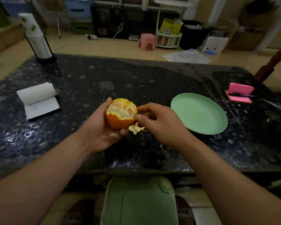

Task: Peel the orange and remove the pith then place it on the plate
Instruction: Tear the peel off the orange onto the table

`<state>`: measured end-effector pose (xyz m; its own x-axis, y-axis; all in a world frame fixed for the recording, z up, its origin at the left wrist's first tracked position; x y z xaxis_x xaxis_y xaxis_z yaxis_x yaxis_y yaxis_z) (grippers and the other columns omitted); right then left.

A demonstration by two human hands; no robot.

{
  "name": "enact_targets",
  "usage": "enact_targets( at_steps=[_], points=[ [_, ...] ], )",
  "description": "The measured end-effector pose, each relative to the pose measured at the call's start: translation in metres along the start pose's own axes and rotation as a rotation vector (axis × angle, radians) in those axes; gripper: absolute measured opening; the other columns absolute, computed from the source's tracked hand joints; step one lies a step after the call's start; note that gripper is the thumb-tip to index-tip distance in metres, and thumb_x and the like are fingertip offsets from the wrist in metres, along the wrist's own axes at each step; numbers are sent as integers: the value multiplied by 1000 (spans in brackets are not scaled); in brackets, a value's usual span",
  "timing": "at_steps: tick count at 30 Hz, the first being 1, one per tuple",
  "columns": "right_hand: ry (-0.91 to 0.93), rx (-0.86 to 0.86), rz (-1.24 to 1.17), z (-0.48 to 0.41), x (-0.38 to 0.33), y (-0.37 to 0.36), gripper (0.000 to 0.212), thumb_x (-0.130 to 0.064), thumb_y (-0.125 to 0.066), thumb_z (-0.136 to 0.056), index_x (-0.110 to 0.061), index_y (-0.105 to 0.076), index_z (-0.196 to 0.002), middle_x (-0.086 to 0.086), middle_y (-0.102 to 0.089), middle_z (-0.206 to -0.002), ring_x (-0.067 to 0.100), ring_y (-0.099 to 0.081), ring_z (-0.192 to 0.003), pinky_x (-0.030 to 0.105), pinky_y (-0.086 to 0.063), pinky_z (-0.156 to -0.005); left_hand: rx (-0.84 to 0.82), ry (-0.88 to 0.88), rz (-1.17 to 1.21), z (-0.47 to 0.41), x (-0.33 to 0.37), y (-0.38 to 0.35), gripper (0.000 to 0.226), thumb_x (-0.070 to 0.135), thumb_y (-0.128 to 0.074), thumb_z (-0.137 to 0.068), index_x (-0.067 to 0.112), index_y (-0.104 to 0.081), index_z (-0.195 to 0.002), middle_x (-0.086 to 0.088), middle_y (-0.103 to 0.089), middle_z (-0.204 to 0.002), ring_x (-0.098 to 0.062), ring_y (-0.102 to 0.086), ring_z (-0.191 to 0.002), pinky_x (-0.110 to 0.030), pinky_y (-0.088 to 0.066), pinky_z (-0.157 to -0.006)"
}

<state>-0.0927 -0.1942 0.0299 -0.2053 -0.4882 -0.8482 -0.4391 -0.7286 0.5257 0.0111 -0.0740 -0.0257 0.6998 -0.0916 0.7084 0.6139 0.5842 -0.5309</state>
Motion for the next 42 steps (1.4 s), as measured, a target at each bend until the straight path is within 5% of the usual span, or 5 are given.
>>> enact_targets(
  at_steps=[7,26,32,37,42],
  points=[
    [54,37,120,7,-15,0,25,-43,-71,-100,-36,-67,-123,-14,-76,-93,-1,-72,-83,22,-58,-68,-4,13,-72,5,-1,-2,73,76,-43,-99,18,-79,-125,-19,-75,-127,-33,-75,-80,-26,-54,-45],
    [-10,169,134,11,-17,-3,6,-27,-66,-97,-30,-62,-100,-6,-70,-76,9,-65,-64,39,-57,-58,78,-75,-176,6,4,-5,69,70,-46,-101,11,-73,-125,-18,-76,-102,-27,-65,-65,-24,-47,-44],
    [-21,101,173,9,-16,-3,7,-37,-68,-101,-32,-64,-105,-12,-71,-84,1,-67,-73,17,-49,-54,71,-76,-187,8,6,-4,67,70,-46,-101,13,-73,-123,-18,-76,-101,-26,-65,-64,-26,-48,-45],
    [-15,151,191,9,-19,0,2,-26,-64,-100,-27,-64,-101,-7,-70,-79,10,-67,-65,30,-53,-52,66,-89,-160,7,3,-6,63,71,-48,-100,18,-82,-106,-17,-77,-102,-25,-65,-66,-28,-49,-49],
    [58,121,343,9,-23,-1,8,-31,-60,-105,-26,-64,-110,-8,-68,-82,11,-65,-68,42,-59,-63,70,-82,-177,7,3,-6,66,72,-47,-100,15,-75,-120,-17,-76,-100,-26,-65,-65,-27,-49,-47]
  ],
)
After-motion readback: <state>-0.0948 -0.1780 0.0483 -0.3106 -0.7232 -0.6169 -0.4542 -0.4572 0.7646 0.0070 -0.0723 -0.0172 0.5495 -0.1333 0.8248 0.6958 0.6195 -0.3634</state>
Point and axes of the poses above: each hand's wrist, its own z-axis away from the middle knuckle, its own y-axis out of the back of the hand, x = y × z, the point moved 9 cm from there along -z, towards the middle knuckle
